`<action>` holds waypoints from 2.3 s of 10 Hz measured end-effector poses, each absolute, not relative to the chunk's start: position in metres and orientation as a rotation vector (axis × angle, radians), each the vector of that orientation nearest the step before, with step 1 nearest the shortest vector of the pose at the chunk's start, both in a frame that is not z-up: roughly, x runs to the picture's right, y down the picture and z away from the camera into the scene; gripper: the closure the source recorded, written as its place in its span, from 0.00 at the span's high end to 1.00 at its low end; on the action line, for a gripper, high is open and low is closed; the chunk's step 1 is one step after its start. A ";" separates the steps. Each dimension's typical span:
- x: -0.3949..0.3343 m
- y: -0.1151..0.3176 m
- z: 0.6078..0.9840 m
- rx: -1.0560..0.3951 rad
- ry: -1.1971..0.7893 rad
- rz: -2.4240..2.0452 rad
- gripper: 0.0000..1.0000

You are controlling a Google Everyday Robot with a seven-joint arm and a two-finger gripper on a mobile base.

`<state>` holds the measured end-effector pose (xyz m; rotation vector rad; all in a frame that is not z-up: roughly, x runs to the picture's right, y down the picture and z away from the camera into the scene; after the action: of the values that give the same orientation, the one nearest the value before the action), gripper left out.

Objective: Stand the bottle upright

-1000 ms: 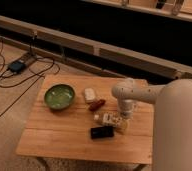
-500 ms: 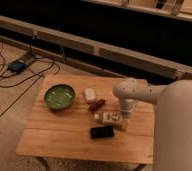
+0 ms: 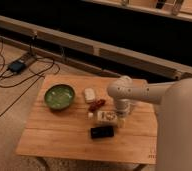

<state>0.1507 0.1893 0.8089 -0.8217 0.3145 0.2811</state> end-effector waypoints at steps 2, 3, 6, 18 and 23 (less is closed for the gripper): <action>0.144 0.180 0.796 -0.792 0.302 0.268 0.00; 0.142 0.178 0.792 -0.777 0.279 0.270 0.00; 0.145 0.172 0.788 -0.748 0.052 0.304 0.00; 0.123 0.170 0.836 -0.805 -0.511 0.401 0.00; 0.093 0.177 0.857 -0.863 -0.548 0.416 0.00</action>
<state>0.0931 0.1770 0.8566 -0.8627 -0.5480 0.4165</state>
